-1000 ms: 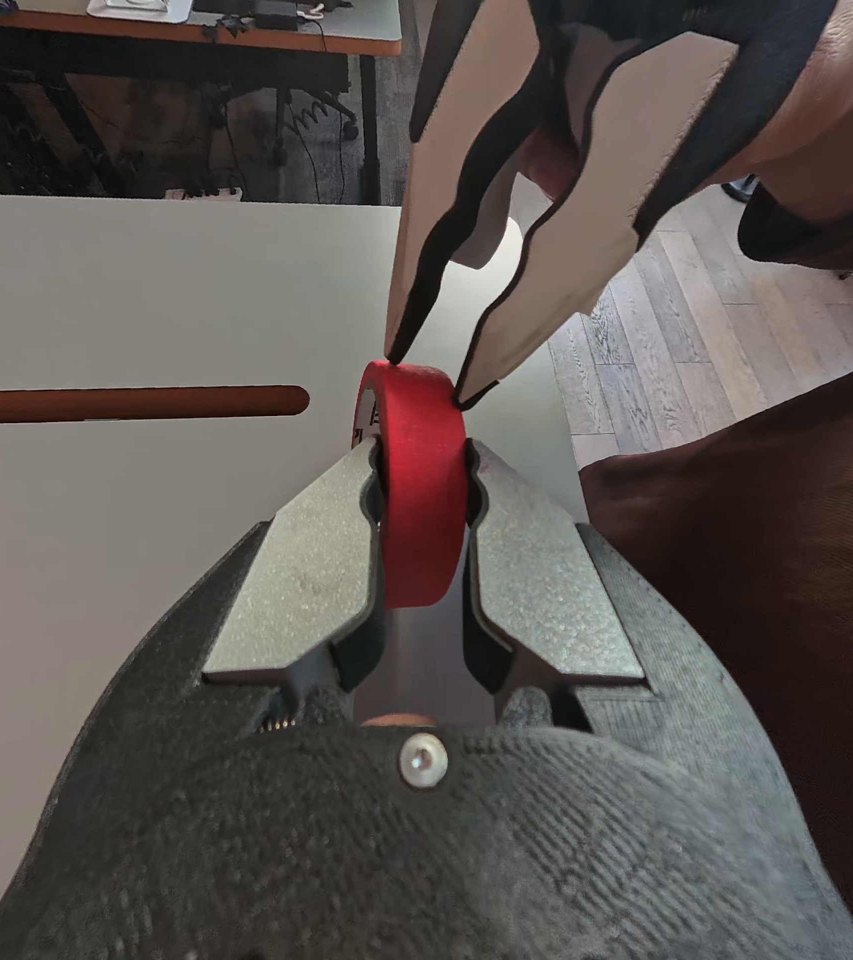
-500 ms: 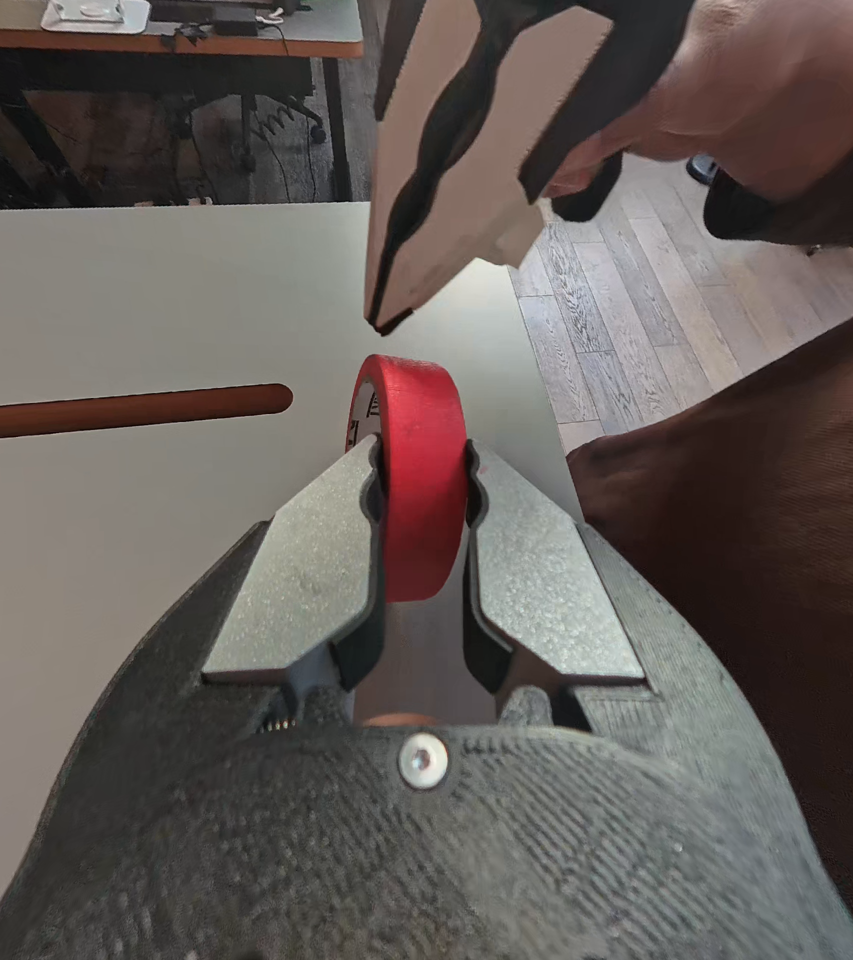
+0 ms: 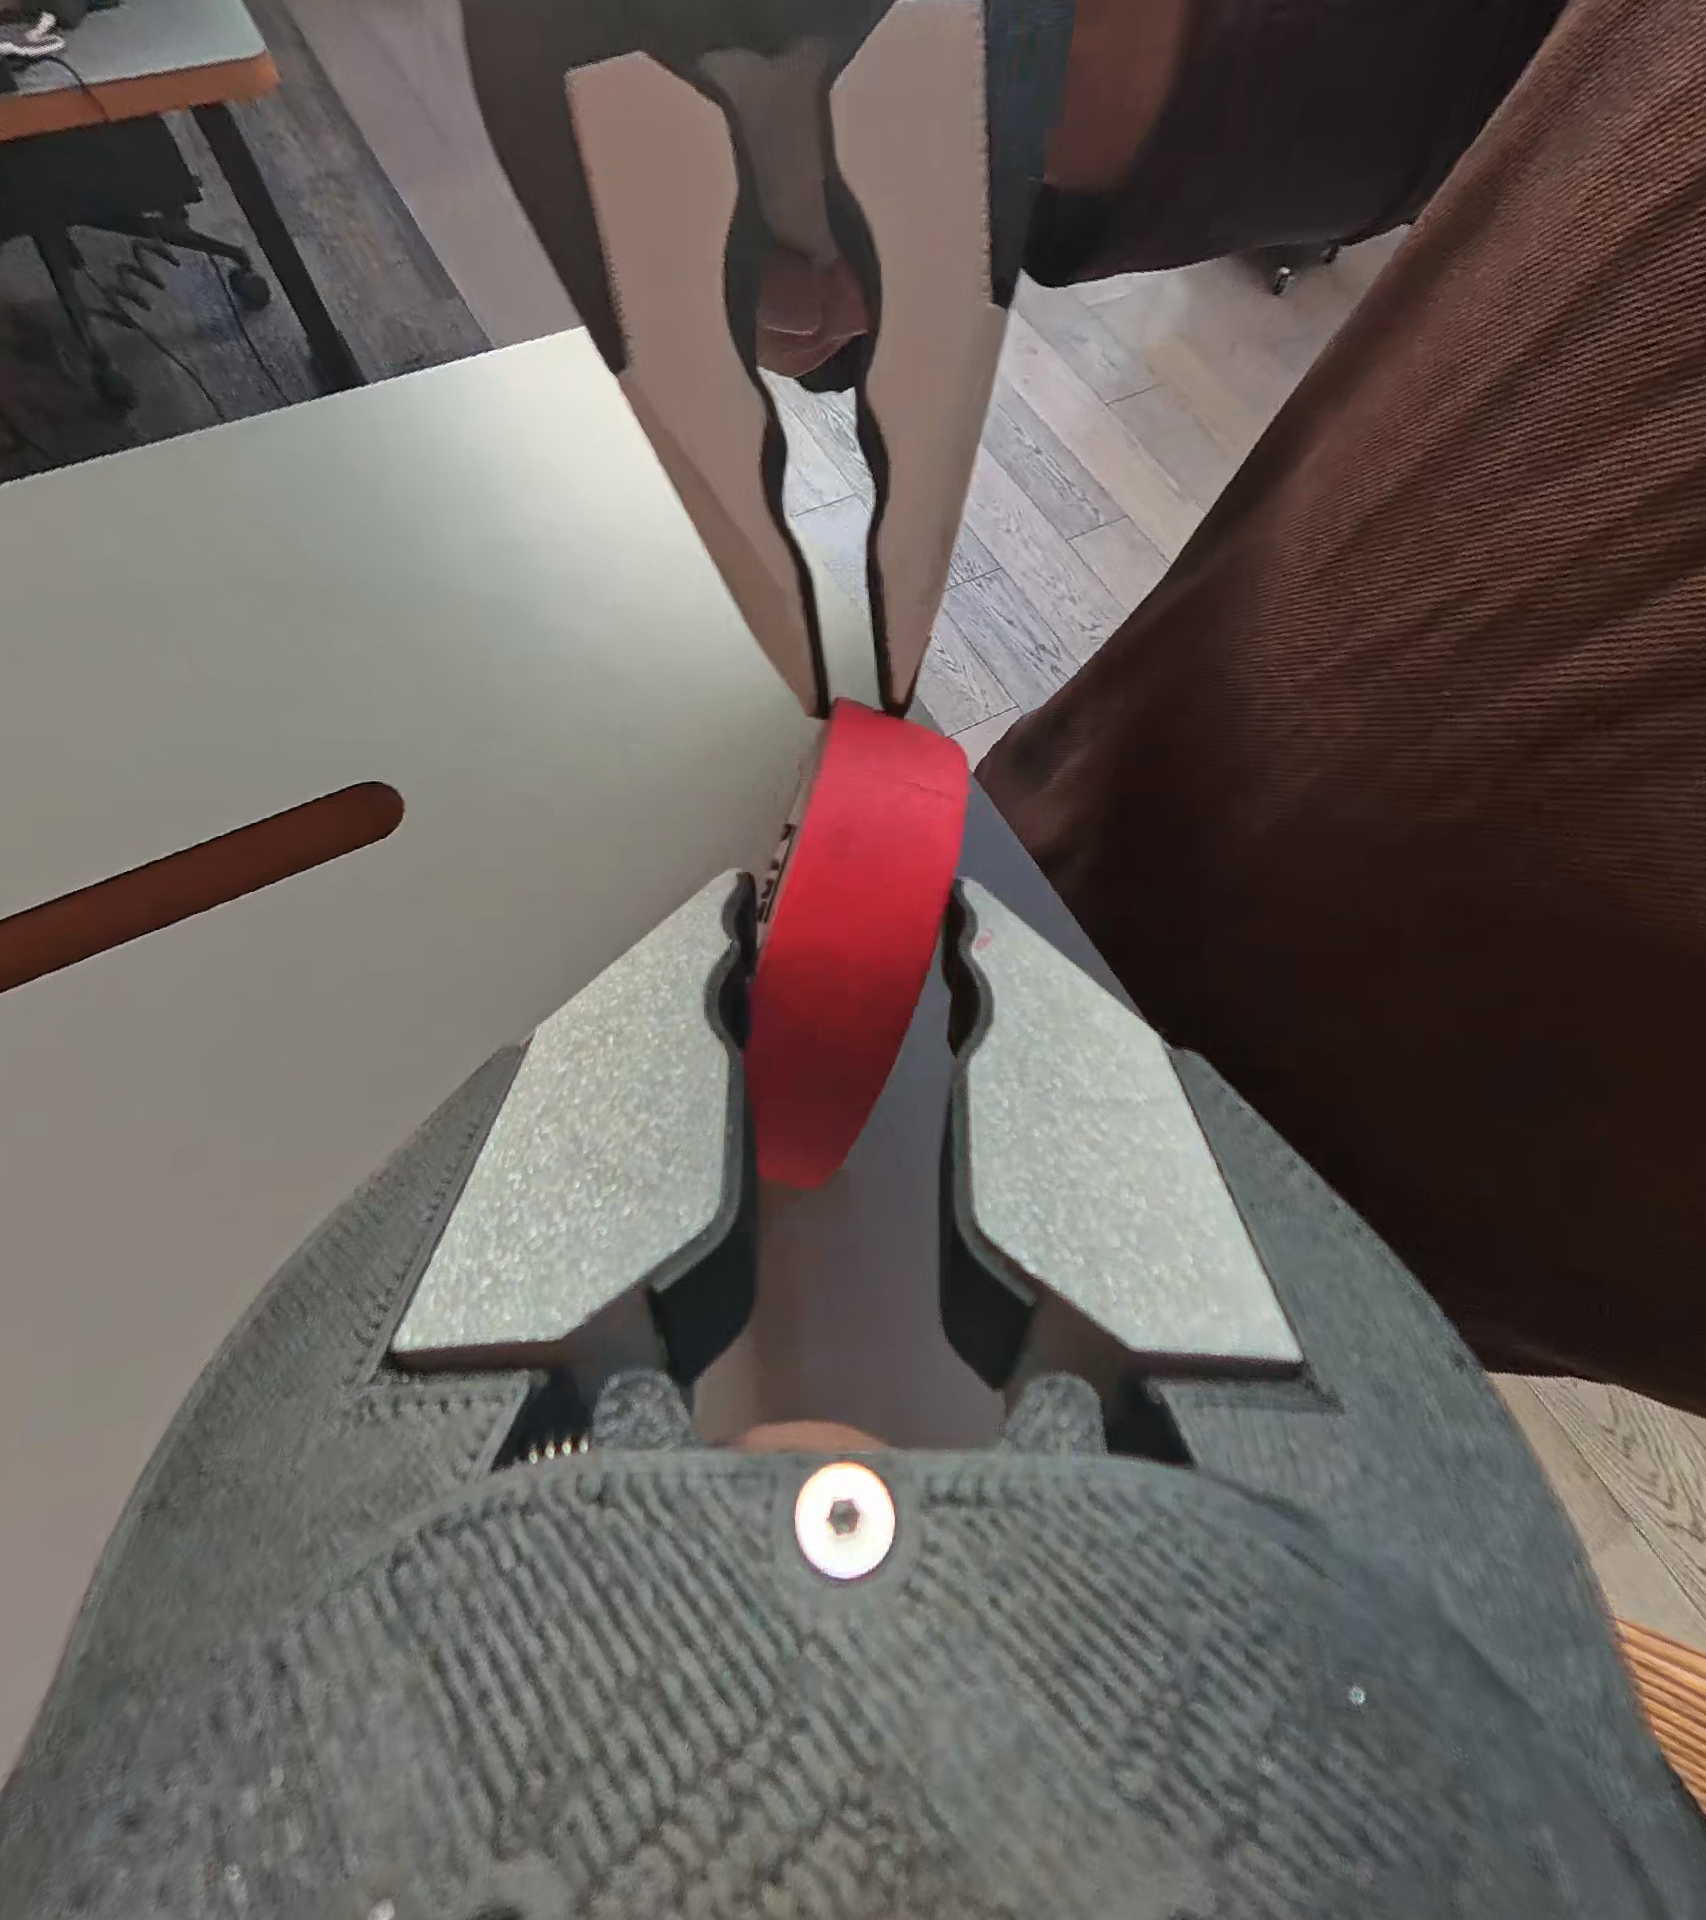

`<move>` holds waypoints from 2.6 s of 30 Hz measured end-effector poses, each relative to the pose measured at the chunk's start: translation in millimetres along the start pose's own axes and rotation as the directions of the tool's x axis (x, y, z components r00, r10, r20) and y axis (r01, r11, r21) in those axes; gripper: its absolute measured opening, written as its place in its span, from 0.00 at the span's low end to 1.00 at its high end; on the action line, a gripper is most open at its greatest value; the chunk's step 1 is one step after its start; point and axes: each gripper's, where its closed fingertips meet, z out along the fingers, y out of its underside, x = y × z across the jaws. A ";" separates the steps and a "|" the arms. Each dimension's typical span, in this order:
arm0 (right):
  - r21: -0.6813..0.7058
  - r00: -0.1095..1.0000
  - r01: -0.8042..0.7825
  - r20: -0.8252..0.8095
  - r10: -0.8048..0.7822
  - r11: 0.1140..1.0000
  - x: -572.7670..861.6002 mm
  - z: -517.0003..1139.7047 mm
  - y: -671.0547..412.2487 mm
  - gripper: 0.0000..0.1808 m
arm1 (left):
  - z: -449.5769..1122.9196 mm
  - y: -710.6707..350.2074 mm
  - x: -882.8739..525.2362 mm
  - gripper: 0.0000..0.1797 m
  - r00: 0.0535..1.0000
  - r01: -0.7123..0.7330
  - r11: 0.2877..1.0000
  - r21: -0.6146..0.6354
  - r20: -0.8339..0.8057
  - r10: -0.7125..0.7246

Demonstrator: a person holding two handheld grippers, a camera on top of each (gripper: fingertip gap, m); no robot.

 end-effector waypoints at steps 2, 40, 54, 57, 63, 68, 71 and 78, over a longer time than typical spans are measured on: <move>-0.009 1.000 0.010 0.008 -0.010 1.000 -4.3 1.5 2.2 0.03 | -1.3 1.2 0.9 0.20 1.000 -0.010 1.000 0.005 0.022 0.010; -0.147 0.878 0.478 0.115 -0.465 0.866 -21.0 11.0 -20.8 0.07 | -0.1 -0.3 14.3 0.18 0.983 -0.085 0.989 0.119 -0.150 0.103; -0.266 0.749 0.662 0.199 -0.633 0.700 -23.8 16.4 -19.5 0.07 | 0.6 0.4 15.4 0.18 0.981 -0.079 0.988 0.134 -0.164 0.101; -0.275 0.749 0.662 0.210 -0.628 0.697 -23.4 16.5 -18.7 0.07 | 0.4 0.1 14.5 0.18 0.982 -0.078 0.988 0.133 -0.163 0.099; -0.275 0.766 0.643 0.250 -0.593 0.715 -28.8 15.1 -13.0 0.00 | 0.6 -0.3 14.5 0.18 0.983 -0.074 0.988 0.132 -0.156 0.095; -0.258 0.772 0.635 0.208 -0.600 0.728 -27.0 13.4 -15.1 0.00 | 0.1 -0.1 13.9 0.18 0.985 -0.062 0.989 0.136 -0.152 0.083; -0.253 0.800 0.599 0.199 -0.565 0.759 -26.5 11.8 -17.7 0.14 | 0.7 0.1 15.3 0.18 0.983 -0.061 0.989 0.138 -0.164 0.084; -0.247 0.789 0.612 0.252 -0.560 0.752 -33.7 19.7 -19.3 0.10 | 1.6 -1.5 17.8 0.18 0.980 -0.061 0.988 0.142 -0.178 0.086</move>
